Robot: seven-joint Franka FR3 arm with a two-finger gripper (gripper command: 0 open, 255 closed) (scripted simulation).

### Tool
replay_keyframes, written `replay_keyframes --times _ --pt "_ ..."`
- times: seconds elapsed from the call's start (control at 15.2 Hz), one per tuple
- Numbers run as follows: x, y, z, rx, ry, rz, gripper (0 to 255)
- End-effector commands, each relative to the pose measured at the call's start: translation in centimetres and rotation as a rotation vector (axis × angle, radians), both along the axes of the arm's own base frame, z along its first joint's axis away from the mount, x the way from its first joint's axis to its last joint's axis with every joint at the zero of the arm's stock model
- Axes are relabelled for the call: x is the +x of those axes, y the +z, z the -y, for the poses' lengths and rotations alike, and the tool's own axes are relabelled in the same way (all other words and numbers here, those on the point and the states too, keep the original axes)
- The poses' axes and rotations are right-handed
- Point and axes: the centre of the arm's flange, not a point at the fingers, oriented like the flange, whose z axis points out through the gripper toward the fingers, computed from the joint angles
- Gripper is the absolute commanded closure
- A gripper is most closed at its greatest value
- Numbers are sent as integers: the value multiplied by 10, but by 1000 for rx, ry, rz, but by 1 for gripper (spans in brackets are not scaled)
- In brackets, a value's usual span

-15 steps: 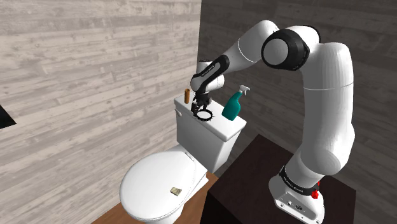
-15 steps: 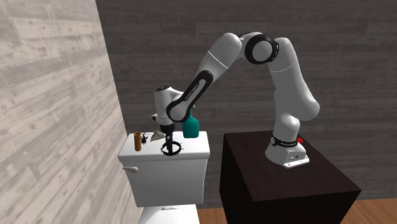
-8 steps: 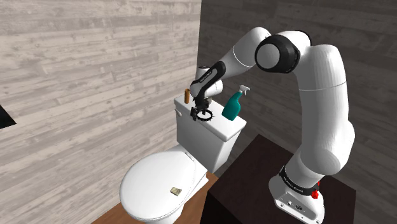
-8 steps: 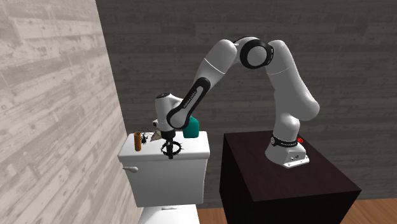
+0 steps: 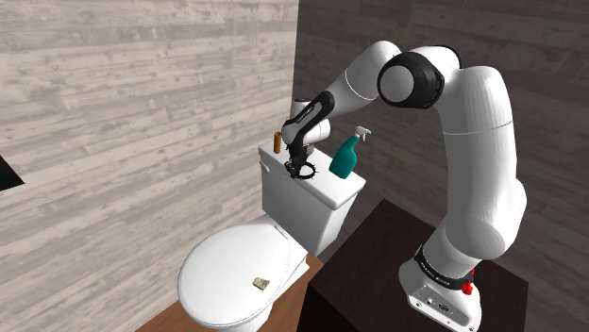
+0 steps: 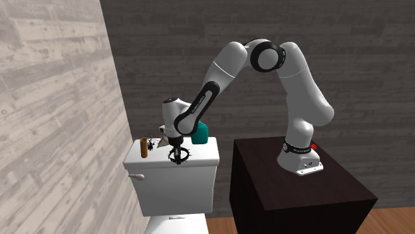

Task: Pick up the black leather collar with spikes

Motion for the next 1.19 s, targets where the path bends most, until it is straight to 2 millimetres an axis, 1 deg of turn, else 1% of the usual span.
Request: replay_keyframes --times 0.0,0.07,1.06,1.12 --pt "0 0 0 0 0 -1 255" --pt "-1 0 0 0 0 -1 255" --pt "0 79 0 0 0 -1 255" --pt "-1 80 0 0 0 -1 255"
